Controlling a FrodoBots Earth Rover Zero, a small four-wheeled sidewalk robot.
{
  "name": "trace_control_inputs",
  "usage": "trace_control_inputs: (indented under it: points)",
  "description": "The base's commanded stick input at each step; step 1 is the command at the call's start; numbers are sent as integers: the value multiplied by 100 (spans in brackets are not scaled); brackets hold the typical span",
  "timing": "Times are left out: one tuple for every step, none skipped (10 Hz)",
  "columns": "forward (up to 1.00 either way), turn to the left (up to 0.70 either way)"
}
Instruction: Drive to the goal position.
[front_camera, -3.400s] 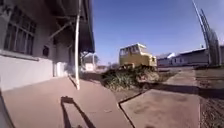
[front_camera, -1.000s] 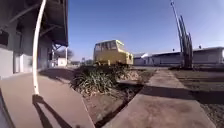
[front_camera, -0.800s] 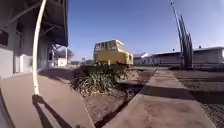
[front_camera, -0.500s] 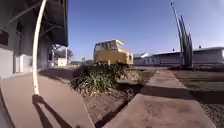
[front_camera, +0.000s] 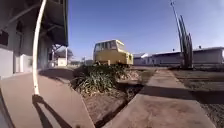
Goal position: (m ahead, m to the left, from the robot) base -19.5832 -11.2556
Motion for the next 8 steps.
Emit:
trace_control_inputs:
  points:
    - [18, -59]
    - [5, -49]
    - [0, -45]
    - [0, -45]
    - [0, -45]
    - [0, -45]
    - [0, -45]
    - [-1, 0]
